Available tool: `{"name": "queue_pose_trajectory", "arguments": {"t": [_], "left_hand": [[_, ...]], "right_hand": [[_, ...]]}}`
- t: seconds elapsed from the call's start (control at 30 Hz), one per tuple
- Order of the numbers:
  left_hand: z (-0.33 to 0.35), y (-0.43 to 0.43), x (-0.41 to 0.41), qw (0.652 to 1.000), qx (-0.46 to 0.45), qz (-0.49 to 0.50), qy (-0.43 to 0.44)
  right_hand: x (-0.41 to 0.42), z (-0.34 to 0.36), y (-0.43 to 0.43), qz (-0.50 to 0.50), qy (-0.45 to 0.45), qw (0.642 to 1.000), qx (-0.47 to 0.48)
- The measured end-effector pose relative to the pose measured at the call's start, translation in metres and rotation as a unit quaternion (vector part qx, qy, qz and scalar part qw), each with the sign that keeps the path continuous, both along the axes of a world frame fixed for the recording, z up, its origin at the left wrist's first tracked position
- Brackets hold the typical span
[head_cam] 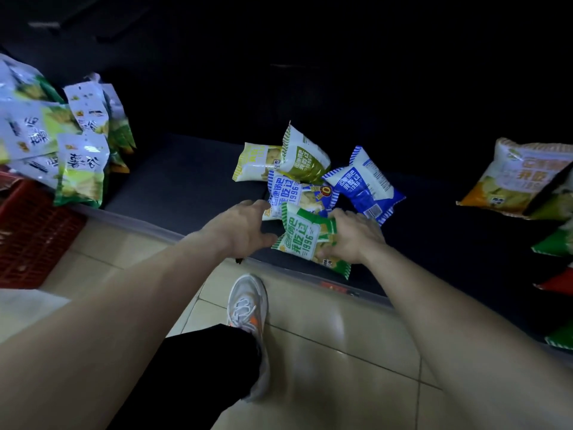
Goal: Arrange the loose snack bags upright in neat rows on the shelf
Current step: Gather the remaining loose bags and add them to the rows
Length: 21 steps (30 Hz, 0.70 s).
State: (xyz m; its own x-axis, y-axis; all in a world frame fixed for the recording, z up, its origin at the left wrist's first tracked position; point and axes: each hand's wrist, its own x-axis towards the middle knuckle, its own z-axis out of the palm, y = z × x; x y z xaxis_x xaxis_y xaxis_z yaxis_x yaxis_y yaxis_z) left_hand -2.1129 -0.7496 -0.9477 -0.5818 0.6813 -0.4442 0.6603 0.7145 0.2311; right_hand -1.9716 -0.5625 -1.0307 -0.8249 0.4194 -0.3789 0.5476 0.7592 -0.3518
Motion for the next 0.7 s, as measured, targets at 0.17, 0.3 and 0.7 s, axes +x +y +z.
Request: {"name": "queue_pose_trajectory", "arguments": {"t": [0.17,0.3,0.7], "left_hand": [[0.027,0.010,0.013,0.999,0.039,0.012,-0.012],[0.055,0.024,0.048,0.992,0.103,0.024,-0.072],[0.139,0.070,0.167,0.933,0.261,-0.058,-0.239]], "right_hand": [[0.045,0.052,0.019,-0.056,0.063,0.995,-0.054],[0.090,0.110,0.032,-0.076,0.085,0.991,-0.070],[0.235,0.227,0.028,-0.131,0.161,0.975,-0.077]]}}
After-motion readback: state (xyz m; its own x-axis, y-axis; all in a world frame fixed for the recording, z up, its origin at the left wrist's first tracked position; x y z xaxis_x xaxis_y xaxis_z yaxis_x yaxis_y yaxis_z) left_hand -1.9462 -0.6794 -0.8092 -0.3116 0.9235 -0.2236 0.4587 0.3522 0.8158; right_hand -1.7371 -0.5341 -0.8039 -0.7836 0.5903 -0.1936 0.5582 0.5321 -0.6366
